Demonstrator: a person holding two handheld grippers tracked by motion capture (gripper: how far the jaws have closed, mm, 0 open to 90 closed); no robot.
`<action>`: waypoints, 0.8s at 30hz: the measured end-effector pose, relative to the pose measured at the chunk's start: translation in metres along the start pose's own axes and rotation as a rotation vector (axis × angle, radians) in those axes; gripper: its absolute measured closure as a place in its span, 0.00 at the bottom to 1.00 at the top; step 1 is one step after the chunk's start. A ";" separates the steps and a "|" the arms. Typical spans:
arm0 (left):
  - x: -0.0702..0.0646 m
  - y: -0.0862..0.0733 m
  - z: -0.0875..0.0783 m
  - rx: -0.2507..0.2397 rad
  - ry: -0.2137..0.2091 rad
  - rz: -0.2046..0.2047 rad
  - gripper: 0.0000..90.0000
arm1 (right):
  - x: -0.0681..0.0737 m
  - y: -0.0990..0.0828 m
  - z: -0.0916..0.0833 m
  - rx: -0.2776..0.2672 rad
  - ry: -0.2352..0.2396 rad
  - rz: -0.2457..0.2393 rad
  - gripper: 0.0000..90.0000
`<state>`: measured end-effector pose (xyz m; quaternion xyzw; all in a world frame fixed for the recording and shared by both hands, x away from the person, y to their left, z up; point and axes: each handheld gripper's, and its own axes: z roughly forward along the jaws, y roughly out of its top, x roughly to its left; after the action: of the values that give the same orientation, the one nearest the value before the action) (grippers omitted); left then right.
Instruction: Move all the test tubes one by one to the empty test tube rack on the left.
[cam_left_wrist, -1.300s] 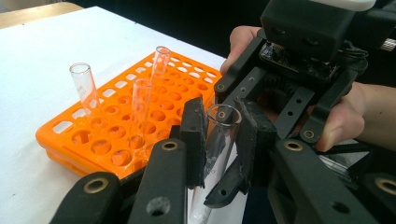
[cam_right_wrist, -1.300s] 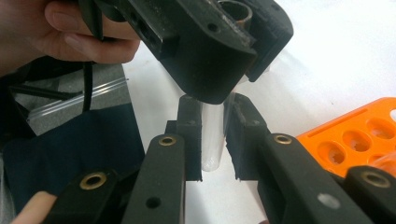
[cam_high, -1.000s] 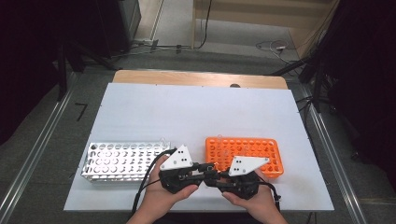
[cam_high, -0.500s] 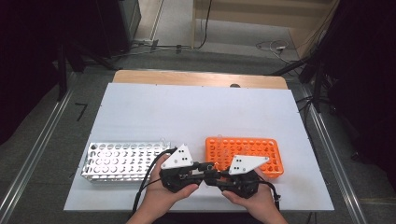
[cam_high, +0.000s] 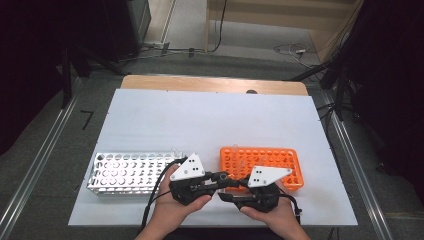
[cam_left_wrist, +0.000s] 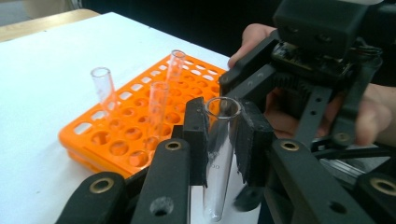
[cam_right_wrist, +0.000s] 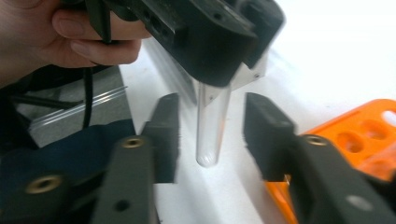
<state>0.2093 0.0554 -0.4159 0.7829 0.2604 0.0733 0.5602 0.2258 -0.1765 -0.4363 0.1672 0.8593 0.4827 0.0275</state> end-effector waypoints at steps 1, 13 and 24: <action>0.001 0.000 -0.001 -0.004 0.003 -0.001 0.85 | -0.001 0.000 -0.002 -0.010 0.000 -0.001 0.51; 0.017 0.005 -0.025 -0.036 0.092 -0.019 0.85 | -0.024 0.004 -0.042 -0.099 -0.086 0.047 0.05; 0.039 0.006 -0.055 -0.076 0.186 -0.045 0.85 | -0.046 -0.004 -0.073 -0.140 -0.161 0.099 0.00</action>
<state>0.2224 0.1190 -0.3971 0.7450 0.3258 0.1431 0.5643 0.2529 -0.2526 -0.4065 0.2452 0.8091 0.5274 0.0843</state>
